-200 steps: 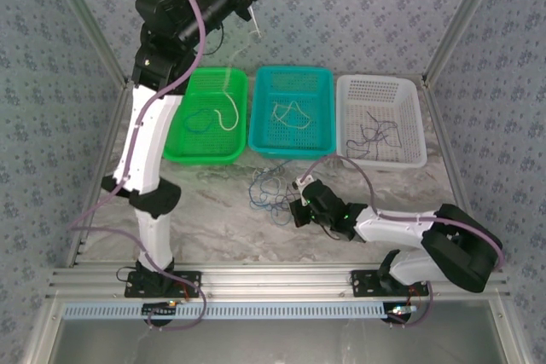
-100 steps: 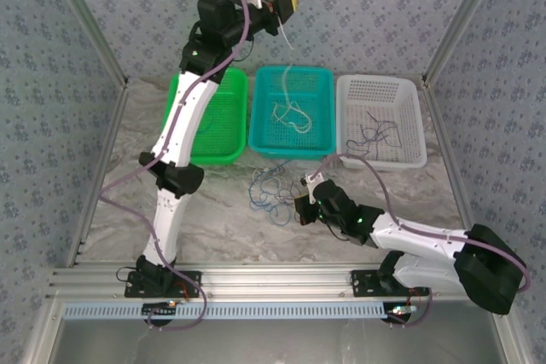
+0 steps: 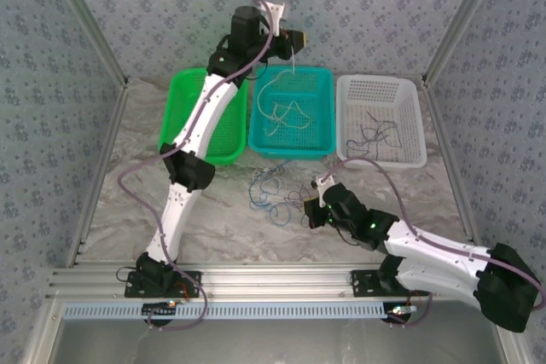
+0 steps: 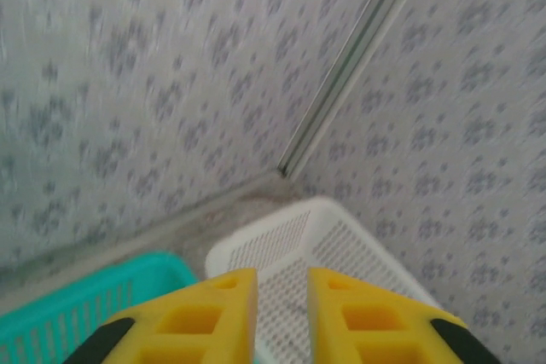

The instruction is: Untangle the cables

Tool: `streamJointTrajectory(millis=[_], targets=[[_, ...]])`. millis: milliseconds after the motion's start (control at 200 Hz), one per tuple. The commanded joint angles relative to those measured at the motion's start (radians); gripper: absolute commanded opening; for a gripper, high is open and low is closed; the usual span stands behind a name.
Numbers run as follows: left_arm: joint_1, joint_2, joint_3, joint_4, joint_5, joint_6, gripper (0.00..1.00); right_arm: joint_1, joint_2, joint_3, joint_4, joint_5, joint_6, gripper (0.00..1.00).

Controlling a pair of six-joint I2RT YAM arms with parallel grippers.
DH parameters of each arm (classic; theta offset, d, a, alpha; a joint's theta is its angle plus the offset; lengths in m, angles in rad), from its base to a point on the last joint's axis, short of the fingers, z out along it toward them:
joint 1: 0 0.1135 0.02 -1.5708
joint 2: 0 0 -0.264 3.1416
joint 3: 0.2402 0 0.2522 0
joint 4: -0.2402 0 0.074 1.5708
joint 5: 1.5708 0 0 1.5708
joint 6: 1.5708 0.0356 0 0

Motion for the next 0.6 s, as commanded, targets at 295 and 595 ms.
streamJointTrajectory(millis=[295,595], targets=[[-0.034,0.015,-0.113,-0.215,0.006,0.028,0.39,-0.091,-0.085,0.157,-0.183,-0.092,-0.024,0.07],[-0.036,-0.015,-0.116,-0.347,-0.133,0.067,0.99,-0.116,-0.087,0.188,-0.242,-0.129,-0.039,0.08]])
